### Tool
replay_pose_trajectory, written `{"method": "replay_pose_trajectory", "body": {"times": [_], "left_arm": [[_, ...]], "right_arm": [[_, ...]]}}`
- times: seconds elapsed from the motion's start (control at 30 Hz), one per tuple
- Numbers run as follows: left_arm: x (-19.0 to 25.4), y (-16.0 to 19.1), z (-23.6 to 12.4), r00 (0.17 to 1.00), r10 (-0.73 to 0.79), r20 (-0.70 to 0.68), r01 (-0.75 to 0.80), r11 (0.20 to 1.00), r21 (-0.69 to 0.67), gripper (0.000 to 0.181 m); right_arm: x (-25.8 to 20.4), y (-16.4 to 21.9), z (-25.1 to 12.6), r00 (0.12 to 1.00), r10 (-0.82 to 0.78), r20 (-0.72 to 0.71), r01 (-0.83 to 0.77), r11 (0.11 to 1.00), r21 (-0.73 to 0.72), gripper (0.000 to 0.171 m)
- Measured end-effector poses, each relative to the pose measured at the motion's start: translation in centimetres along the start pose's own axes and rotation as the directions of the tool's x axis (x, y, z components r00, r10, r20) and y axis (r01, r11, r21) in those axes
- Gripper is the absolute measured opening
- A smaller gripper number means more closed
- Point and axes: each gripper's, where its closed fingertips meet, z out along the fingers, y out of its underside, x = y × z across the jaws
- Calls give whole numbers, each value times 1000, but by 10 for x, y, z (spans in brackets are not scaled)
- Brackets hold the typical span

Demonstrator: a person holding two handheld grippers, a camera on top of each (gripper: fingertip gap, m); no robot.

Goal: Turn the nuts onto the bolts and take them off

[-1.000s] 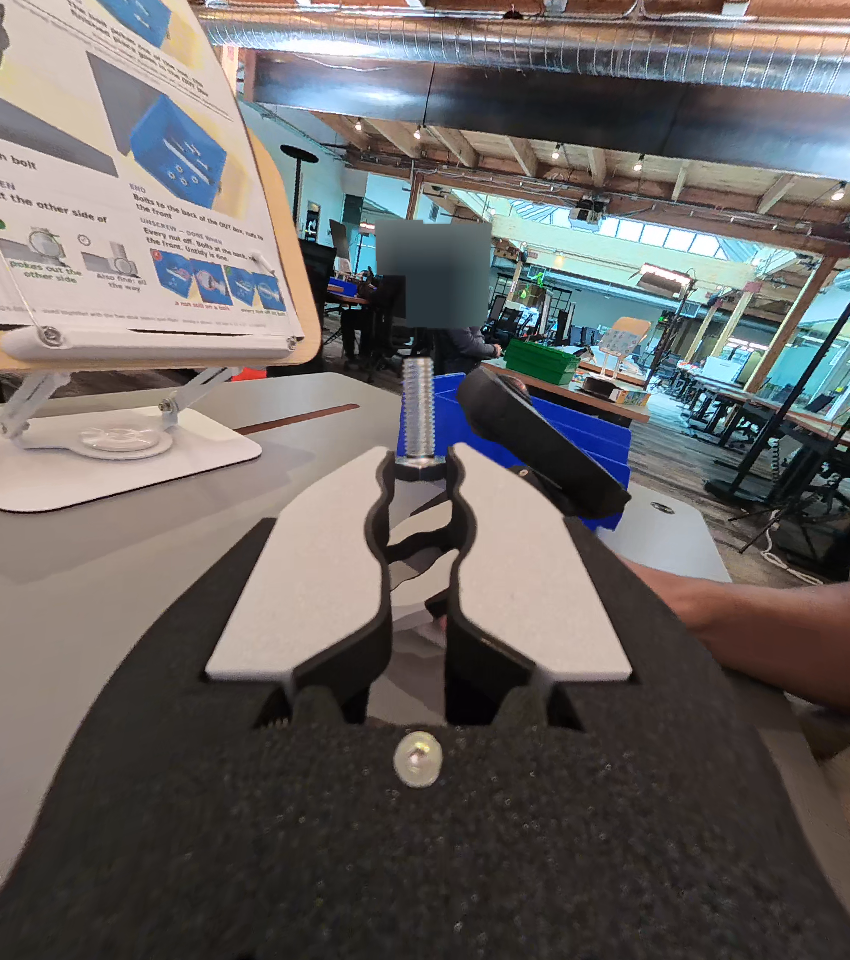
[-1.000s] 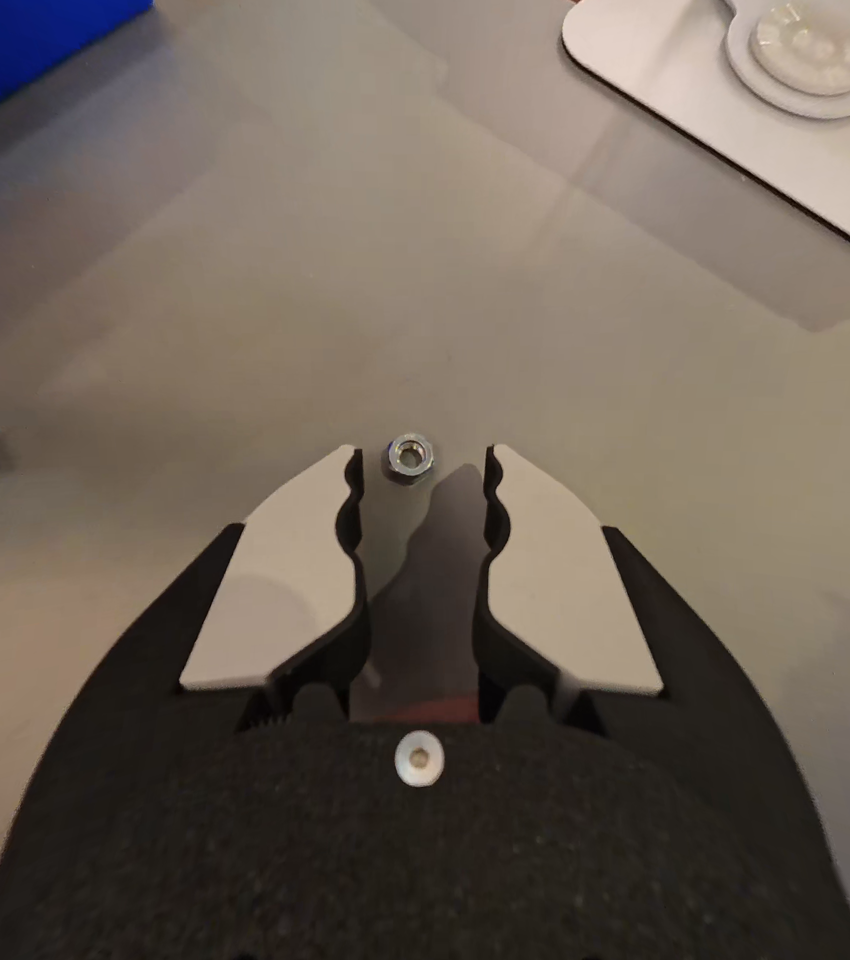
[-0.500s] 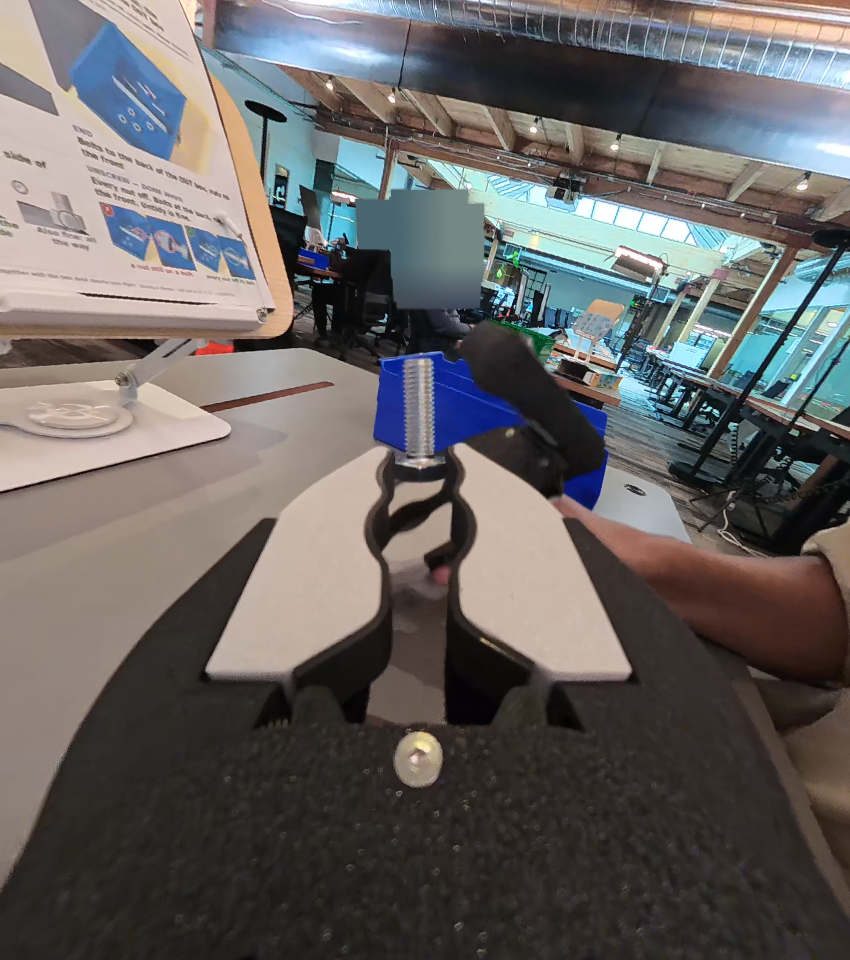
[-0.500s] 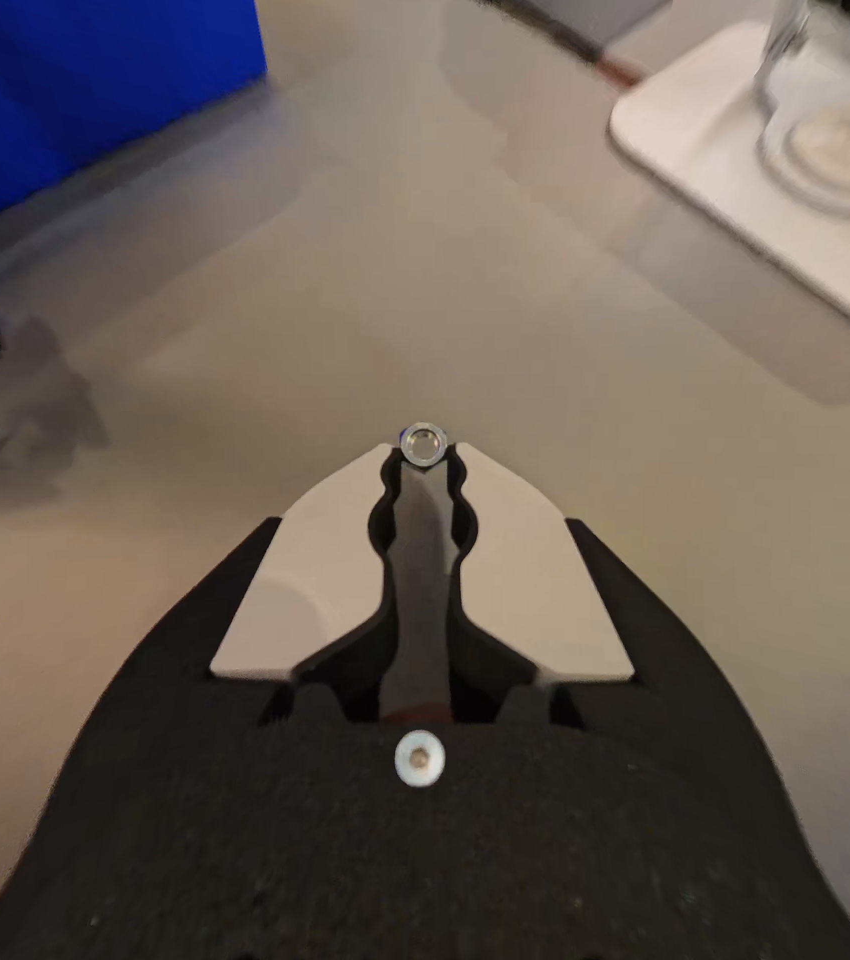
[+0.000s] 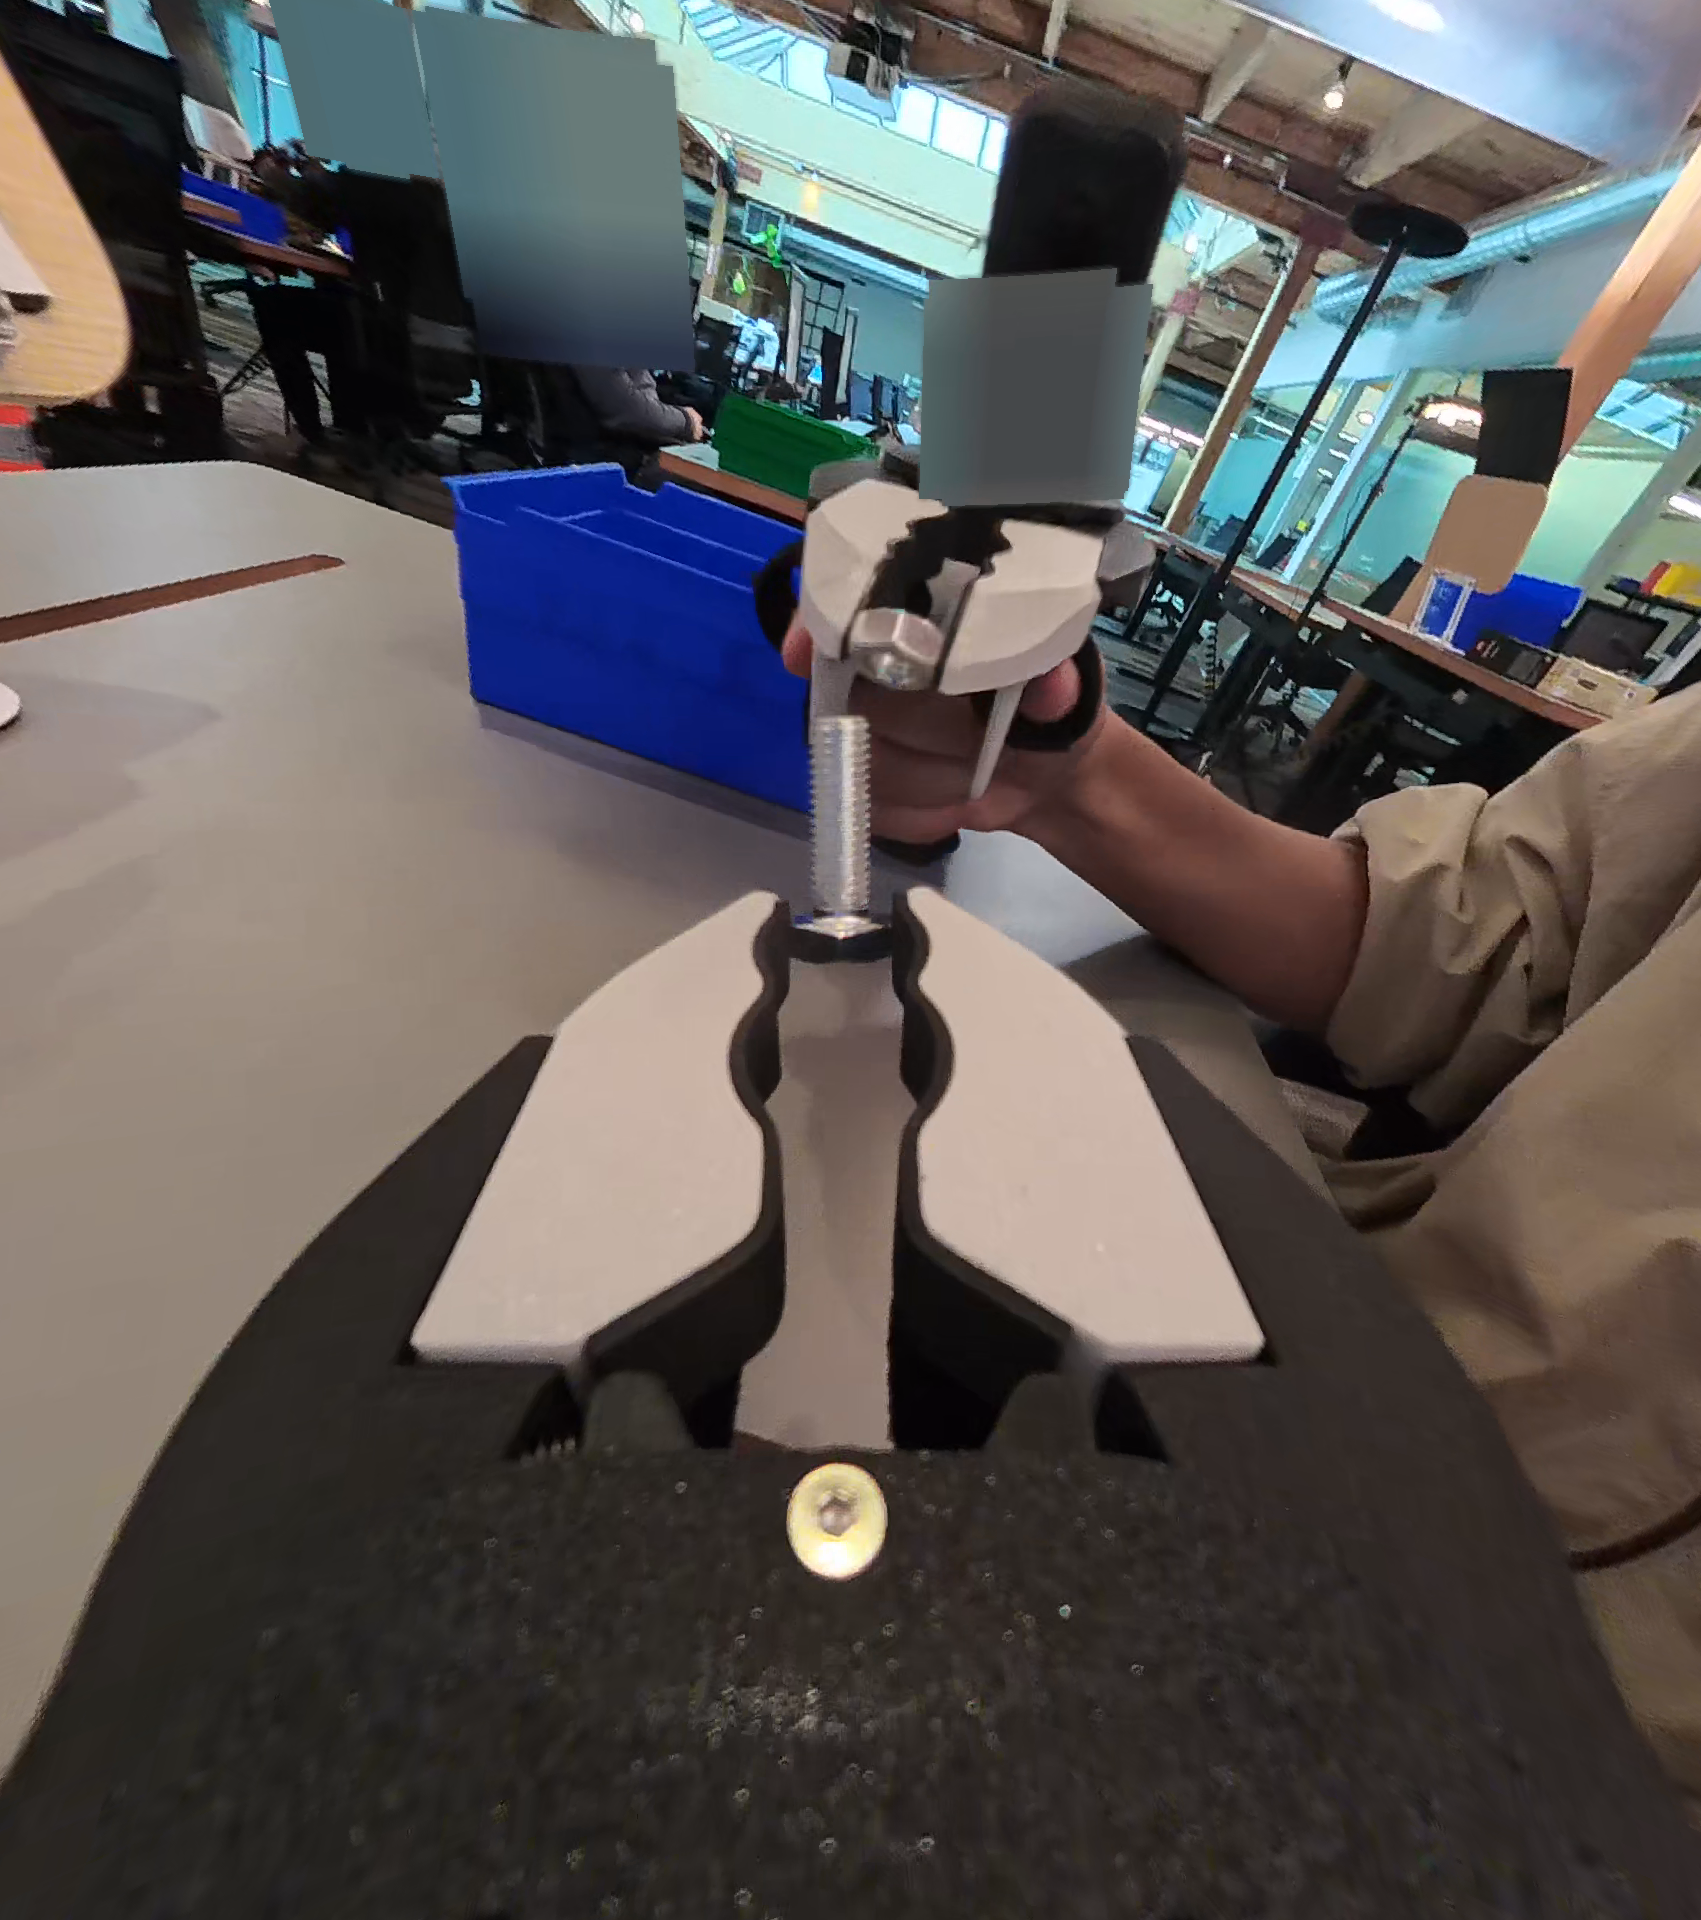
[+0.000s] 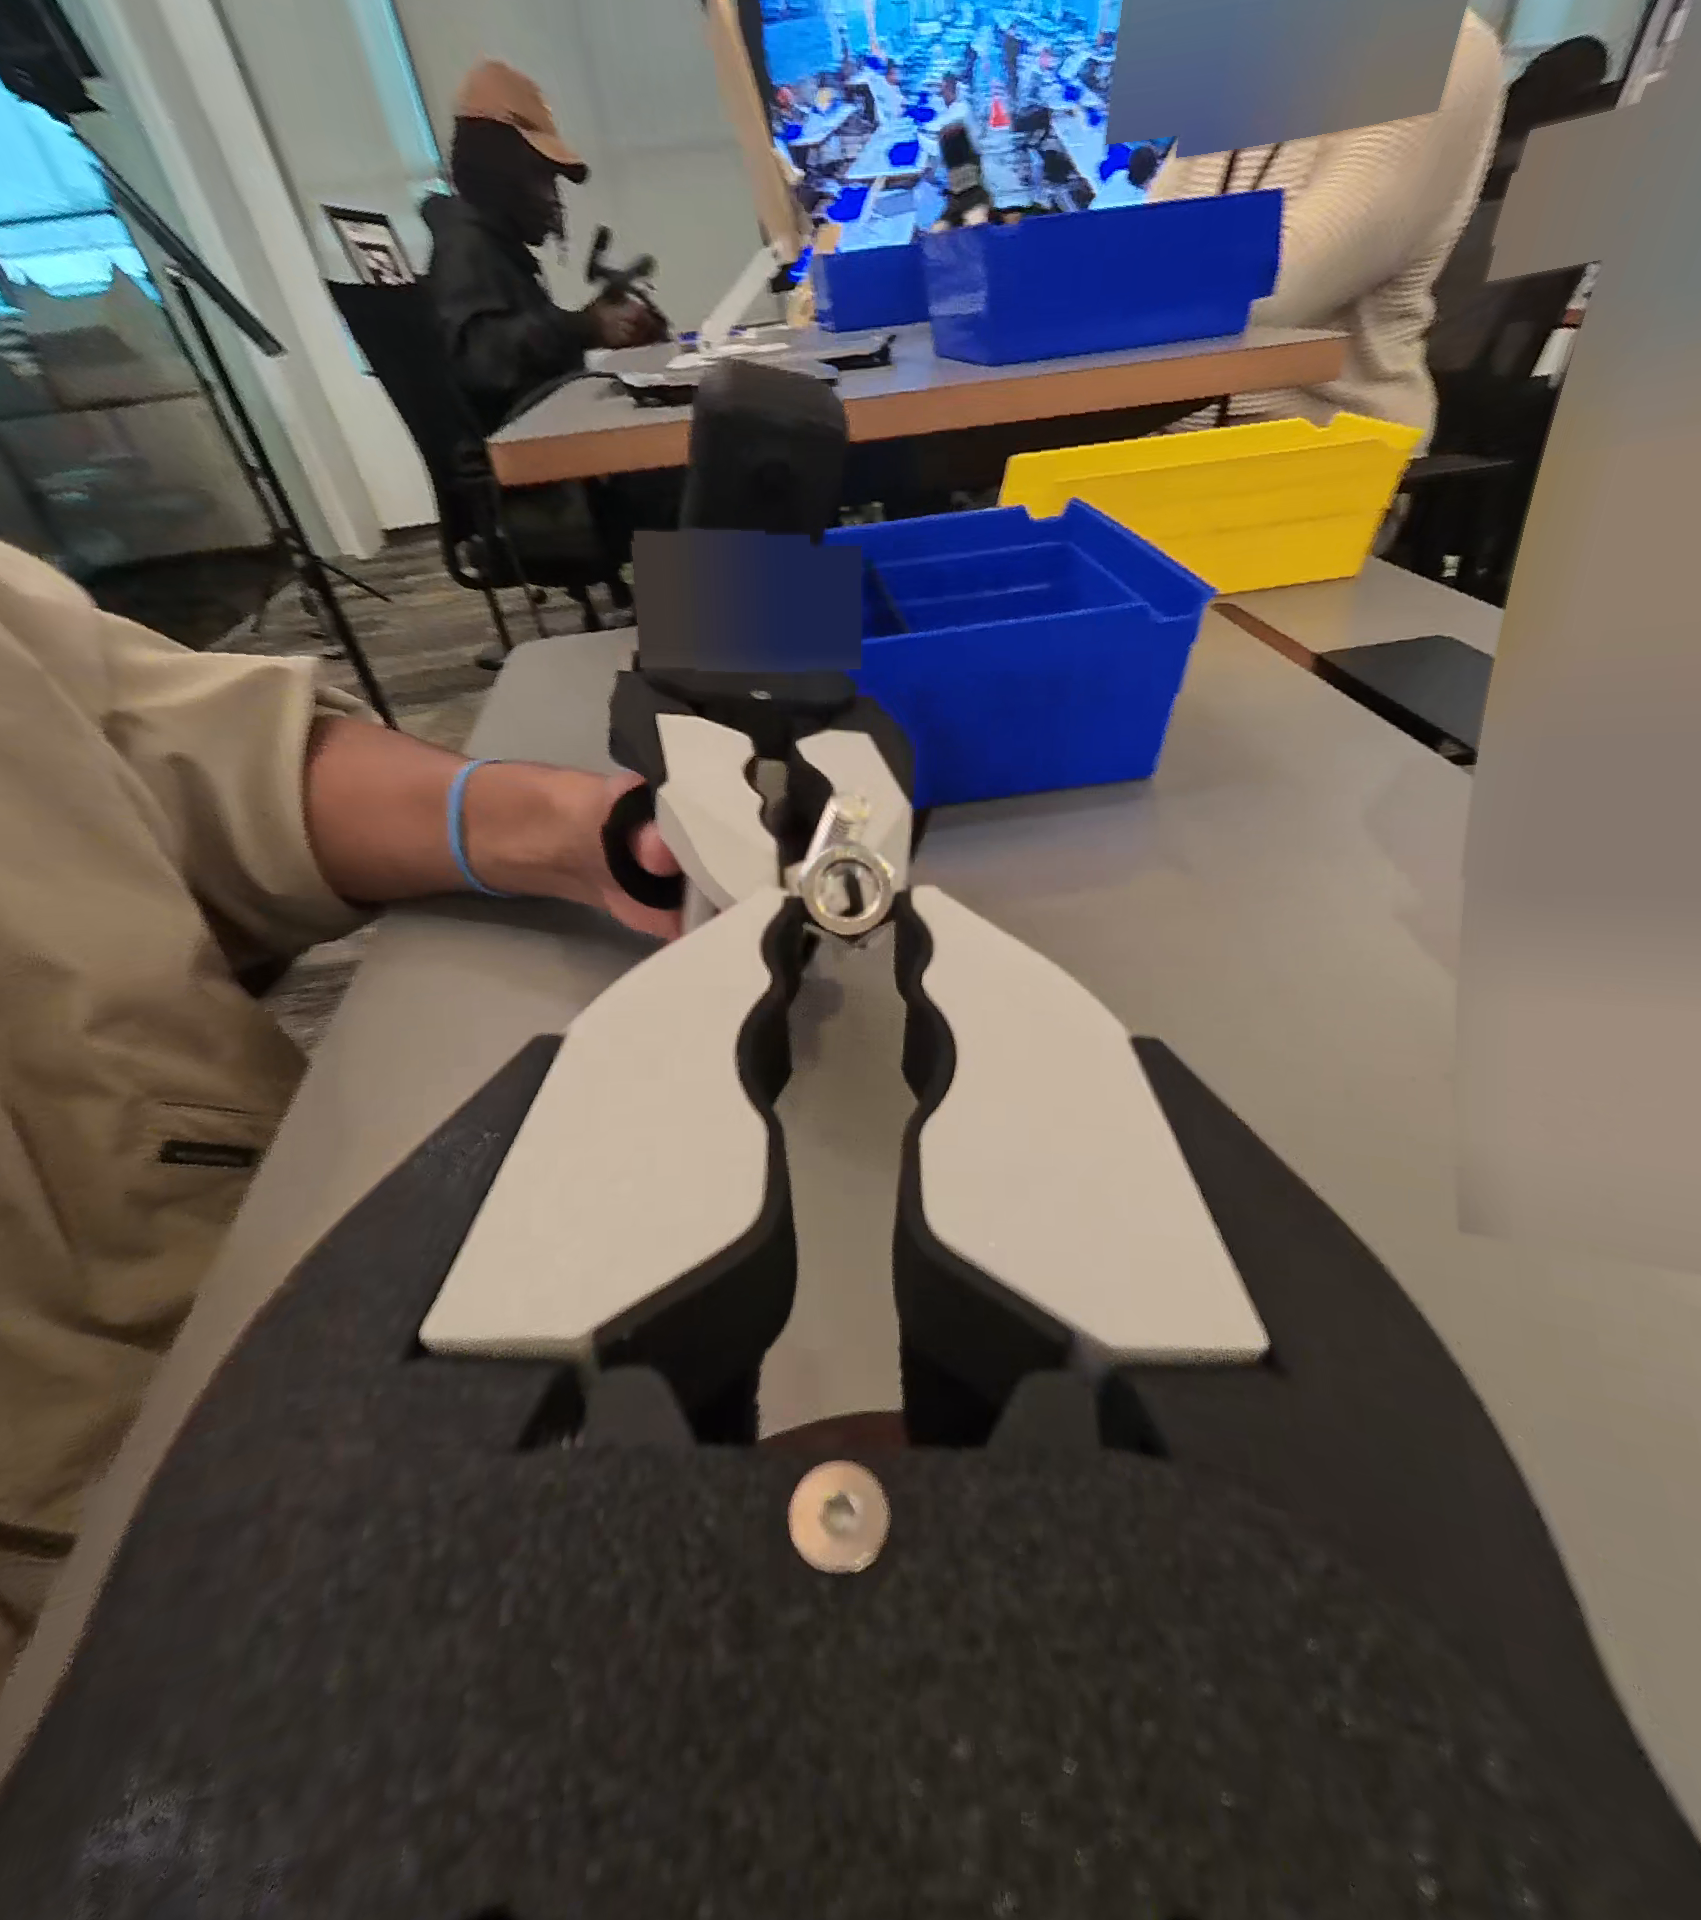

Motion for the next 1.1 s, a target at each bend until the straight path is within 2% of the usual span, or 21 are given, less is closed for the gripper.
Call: {"method": "replay_pose_trajectory", "body": {"times": [0.27, 0.4, 0.57, 0.77, 0.93, 1.0, 1.1], "left_arm": [[17, 16, 8, 993, 102, -55, -108, 986, -128, 18], [25, 26, 12, 990, 109, -93, -125, 974, -187, 18], [25, 29, 13, 991, 100, -95, -117, 974, -195, 18], [2, 28, 14, 956, 274, 108, -241, 938, -249, 18], [-14, 21, 10, 902, 356, 244, -287, 917, -277, 18], [-18, 21, 8, 911, 323, 257, -252, 929, -272, 18], [-18, 21, 8, 940, 244, 238, -189, 954, -231, 18]], "right_arm": [[-20, 12, 6, 990, 28, 141, -19, 998, -61, 17], [-27, 17, 14, 986, 11, 165, 4, 996, -90, 17], [-28, 23, 14, 987, -13, 162, 37, 989, -145, 17], [-11, 27, 16, 999, -18, 51, 33, 955, -295, 17], [1, 23, 22, 991, 106, -85, -129, 926, -354, 17], [4, 22, 26, 976, 162, -143, -202, 918, -341, 17], [7, 21, 29, 972, 162, -169, -209, 923, -322, 17]]}}
